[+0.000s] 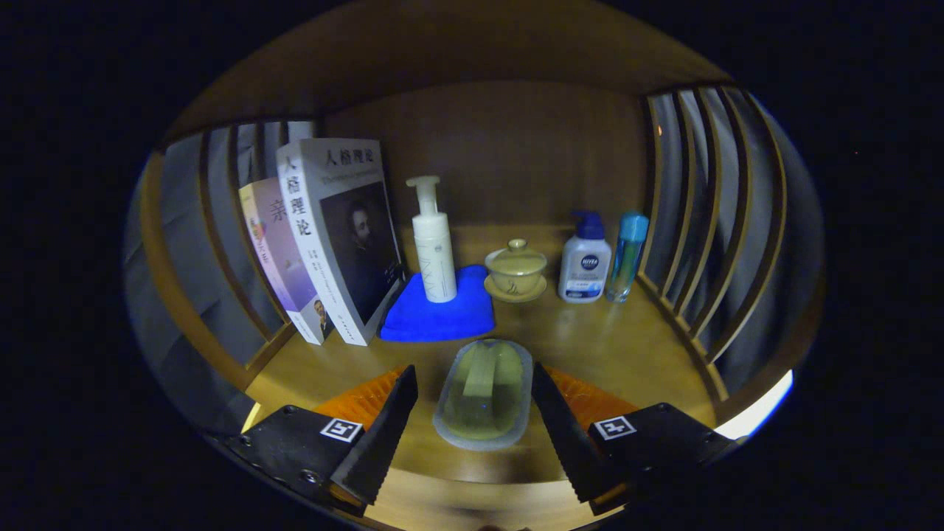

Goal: Pull open the drawer, take out the items inside it, and place them on the countertop above the cabinet.

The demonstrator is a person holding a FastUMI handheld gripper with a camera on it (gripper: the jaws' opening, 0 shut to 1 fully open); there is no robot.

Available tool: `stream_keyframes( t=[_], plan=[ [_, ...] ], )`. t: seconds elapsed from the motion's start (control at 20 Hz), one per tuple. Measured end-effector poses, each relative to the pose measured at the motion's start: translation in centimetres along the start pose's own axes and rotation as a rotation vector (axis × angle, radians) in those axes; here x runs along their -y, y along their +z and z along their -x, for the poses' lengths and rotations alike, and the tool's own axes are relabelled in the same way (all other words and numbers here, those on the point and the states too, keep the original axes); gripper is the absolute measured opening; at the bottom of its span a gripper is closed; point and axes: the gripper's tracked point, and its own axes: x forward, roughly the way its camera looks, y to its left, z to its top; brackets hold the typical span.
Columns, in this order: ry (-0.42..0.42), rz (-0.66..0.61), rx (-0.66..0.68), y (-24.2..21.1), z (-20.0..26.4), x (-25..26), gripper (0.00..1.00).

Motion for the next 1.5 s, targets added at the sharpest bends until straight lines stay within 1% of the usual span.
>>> stream_keyframes(
  t=[0.15, 0.35, 0.5, 0.65, 0.75, 0.9, 1.2, 1.5],
  plan=[
    [0.045, 0.006, 0.111, 1.0, 3.9, -1.5, 0.98],
    [0.051, 0.027, 0.279, 1.6, 9.4, -2.4, 0.98],
    [0.036, 0.083, 0.344, 1.3, 13.0, -2.8, 0.98],
    [0.016, 0.099, 0.410, 1.3, 16.2, -2.9, 0.99],
    [-0.011, 0.120, 0.450, 0.5, 18.2, -2.5, 0.99],
    [-0.044, 0.147, 0.476, -1.6, 21.0, -2.3, 0.99],
    [-0.081, 0.113, 0.484, -6.4, 24.6, -2.7, 0.99],
    [-0.074, 0.062, 0.453, -11.7, 25.5, -4.3, 0.99]
  ],
)
